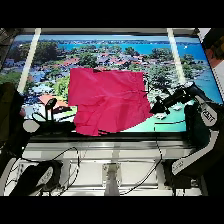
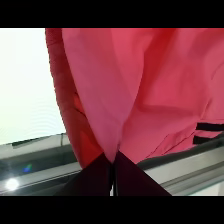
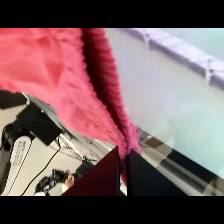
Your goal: Fold the clothes and pants, and hang the long-sleeved shirts on hangers.
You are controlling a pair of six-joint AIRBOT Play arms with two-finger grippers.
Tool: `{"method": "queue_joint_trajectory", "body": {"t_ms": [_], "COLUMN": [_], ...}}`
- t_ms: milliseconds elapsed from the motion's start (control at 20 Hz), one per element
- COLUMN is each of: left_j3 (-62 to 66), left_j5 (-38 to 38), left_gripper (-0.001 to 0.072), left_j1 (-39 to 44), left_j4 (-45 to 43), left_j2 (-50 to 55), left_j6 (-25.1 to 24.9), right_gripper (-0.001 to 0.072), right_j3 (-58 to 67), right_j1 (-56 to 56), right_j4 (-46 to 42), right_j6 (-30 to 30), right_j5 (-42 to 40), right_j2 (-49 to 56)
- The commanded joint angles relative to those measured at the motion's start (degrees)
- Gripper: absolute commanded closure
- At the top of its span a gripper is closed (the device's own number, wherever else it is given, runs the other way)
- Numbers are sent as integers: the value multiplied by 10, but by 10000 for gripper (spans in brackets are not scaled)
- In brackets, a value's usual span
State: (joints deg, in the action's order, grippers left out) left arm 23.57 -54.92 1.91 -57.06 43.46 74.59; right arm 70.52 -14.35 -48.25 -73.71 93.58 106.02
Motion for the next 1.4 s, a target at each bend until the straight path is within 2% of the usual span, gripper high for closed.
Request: {"method": "queue_joint_trajectory", "body": {"t_ms": [0, 200, 450, 600, 700, 850, 1050, 1150, 1300, 1350], "left_j3": [1, 41, 83, 89, 102, 143, 214, 251, 315, 340], "left_j5": [35, 19, -4, -14, -12, 50, 121, 154, 174, 174], "left_gripper": [703, 703, 703, 704, 704, 705, 704, 704, 704, 704], "left_j1": [0, -24, -49, -48, -48, -47, -47, -47, -41, -33], "left_j4": [-20, -64, -64, -37, -2, 60, 199, 295, 449, 490], "left_j2": [-1, -20, -136, -188, -201, -167, 5, 114, 262, 307], "left_j6": [-8, -15, -14, 11, 11, 2, -128, -186, -305, -323], "right_gripper": [697, 698, 699, 700, 700, 700, 701, 701, 701, 701], "right_j3": [0, 0, 0, 0, 0, 0, 0, 0, 0, 0], "right_j1": [4, 4, 4, 4, 4, 4, 4, 4, 4, 4], "right_j4": [33, 35, 37, 36, 36, 37, 36, 36, 37, 42], "right_j6": [30, 36, 24, 7, -7, -17, -27, -54, -99, -120], "right_j5": [36, 68, 84, 84, 78, 66, -4, -47, -114, -132], "right_j2": [-15, -98, -240, -316, -351, -363, -341, -309, -240, -213]}}
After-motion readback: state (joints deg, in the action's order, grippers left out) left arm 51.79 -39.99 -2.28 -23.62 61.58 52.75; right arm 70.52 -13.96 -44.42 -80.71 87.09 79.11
